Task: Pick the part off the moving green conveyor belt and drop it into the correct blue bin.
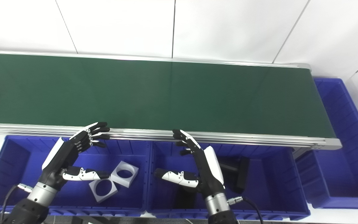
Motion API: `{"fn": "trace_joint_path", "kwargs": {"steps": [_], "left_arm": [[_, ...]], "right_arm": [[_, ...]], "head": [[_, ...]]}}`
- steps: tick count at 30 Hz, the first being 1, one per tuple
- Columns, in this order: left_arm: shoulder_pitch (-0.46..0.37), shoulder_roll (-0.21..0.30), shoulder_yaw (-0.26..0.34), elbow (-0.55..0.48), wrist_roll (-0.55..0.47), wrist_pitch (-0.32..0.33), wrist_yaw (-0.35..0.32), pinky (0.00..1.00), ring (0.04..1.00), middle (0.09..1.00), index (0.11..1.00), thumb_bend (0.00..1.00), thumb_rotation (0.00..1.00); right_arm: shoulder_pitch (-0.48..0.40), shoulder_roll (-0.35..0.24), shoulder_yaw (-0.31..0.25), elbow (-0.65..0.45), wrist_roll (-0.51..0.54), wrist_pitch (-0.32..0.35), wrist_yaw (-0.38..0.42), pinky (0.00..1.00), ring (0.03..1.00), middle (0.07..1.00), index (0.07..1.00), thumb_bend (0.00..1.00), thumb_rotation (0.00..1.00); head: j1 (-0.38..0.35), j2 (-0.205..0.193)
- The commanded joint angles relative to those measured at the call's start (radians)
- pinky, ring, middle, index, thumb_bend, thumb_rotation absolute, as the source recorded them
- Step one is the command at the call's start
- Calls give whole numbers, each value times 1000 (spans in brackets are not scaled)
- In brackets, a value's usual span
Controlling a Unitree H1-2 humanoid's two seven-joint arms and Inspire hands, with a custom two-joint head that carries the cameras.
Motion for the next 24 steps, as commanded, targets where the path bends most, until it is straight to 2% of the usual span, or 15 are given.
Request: {"fn": "trace_joint_path", "kwargs": {"steps": [1, 24], "left_arm": [[-8, 9, 6, -21, -18, -35, 10, 644, 748, 820, 842, 865, 170], [-6, 7, 5, -19, -15, -46, 11, 641, 748, 820, 844, 859, 174]], "right_arm": [[-9, 12, 5, -24, 4, -2, -6, 655, 770, 824, 849, 788, 456], [-5, 10, 4, -34, 0, 15, -2, 657, 770, 825, 849, 787, 449]], "head": [[0, 1], [17, 0]]}}
